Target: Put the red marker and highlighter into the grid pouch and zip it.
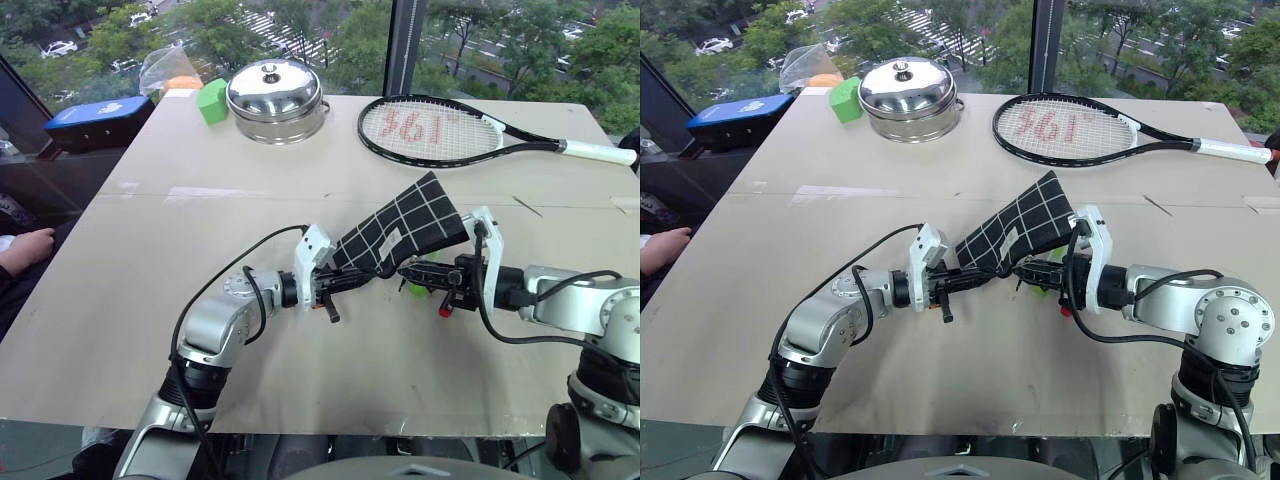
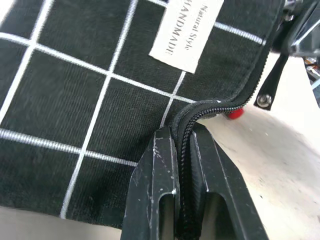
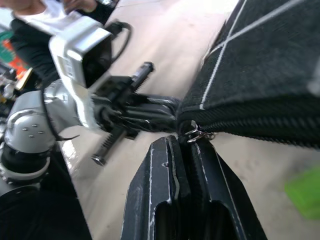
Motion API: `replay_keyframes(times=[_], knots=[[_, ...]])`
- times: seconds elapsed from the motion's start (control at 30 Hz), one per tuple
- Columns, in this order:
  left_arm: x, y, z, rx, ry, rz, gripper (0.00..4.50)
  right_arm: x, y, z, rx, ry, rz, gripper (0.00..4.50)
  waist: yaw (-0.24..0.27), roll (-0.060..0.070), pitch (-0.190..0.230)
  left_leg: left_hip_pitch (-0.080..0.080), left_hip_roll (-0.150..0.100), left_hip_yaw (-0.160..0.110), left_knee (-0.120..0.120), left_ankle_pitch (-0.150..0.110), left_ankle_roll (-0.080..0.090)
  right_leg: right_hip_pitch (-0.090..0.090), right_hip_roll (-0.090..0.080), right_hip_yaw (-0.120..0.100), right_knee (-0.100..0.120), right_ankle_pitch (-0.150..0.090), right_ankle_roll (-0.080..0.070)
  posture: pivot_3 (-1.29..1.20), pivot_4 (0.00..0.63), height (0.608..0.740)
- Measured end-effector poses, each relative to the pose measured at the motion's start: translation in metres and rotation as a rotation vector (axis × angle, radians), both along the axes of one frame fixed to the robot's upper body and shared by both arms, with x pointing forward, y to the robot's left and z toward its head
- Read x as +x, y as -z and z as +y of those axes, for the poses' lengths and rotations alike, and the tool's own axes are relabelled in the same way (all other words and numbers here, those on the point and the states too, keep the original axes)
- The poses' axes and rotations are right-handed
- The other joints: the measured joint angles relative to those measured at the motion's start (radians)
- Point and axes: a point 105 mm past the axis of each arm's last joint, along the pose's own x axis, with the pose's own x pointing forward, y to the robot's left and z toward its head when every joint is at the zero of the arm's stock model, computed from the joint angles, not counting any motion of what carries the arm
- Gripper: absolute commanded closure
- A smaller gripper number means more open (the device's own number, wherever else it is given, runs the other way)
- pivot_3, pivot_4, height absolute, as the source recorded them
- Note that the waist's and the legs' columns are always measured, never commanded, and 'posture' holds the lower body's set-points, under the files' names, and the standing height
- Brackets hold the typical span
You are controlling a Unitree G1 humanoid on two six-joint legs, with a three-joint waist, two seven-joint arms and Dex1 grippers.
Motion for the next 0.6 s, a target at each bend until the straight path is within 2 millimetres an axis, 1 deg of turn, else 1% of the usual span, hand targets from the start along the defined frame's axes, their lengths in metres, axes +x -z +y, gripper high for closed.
replay_keyframes(times=[0.13,0.17,0.23,0.37,0.5,0.6], knots=[[0.002,-0.003,0.001,-0.022,-0.013,0.019,4.50,0.003,0.007,-0.003,-0.073,0.027,0.013,4.40,0.000,0.000,0.000,0.000,0.000,0.000,0.000,0.000,0.000,0.000,0.001,0.000,0.000,0.000,0.001,0.00,0.150,0.740],[0.002,-0.003,0.002,-0.023,-0.018,0.024,4.50,0.004,0.009,-0.003,-0.084,0.035,0.015,4.40,0.000,0.000,0.000,0.000,0.000,0.000,0.000,0.000,0.000,0.000,0.001,0.000,0.000,0.002,0.003,0.00,0.150,0.740],[0.003,-0.004,0.002,-0.023,-0.025,0.029,4.50,0.004,0.011,-0.001,-0.096,0.041,0.017,4.40,0.000,0.000,0.000,0.000,0.000,0.000,0.000,0.000,0.000,0.000,0.001,0.000,0.000,0.002,0.003,0.00,0.150,0.740],[0.004,-0.005,0.002,-0.040,-0.040,0.049,4.50,0.008,0.011,0.002,-0.108,0.067,0.008,4.40,0.001,0.000,0.000,0.000,0.000,0.000,0.000,0.000,0.000,0.000,0.001,0.000,0.000,0.002,0.004,0.00,0.150,0.740],[0.006,-0.009,0.002,-0.058,-0.048,0.061,4.50,0.011,0.011,-0.001,-0.157,0.098,-0.014,4.40,0.001,0.000,0.000,0.000,0.000,0.000,0.000,0.000,0.000,0.000,0.001,0.000,0.000,0.002,0.004,0.00,0.150,0.740],[0.006,-0.012,0.001,-0.059,-0.050,0.052,4.50,0.013,0.007,-0.001,-0.186,0.102,-0.045,4.40,0.000,0.000,0.000,0.000,0.000,0.000,0.000,0.000,0.000,0.000,0.001,0.000,0.000,0.002,0.004,0.00,0.150,0.740]])
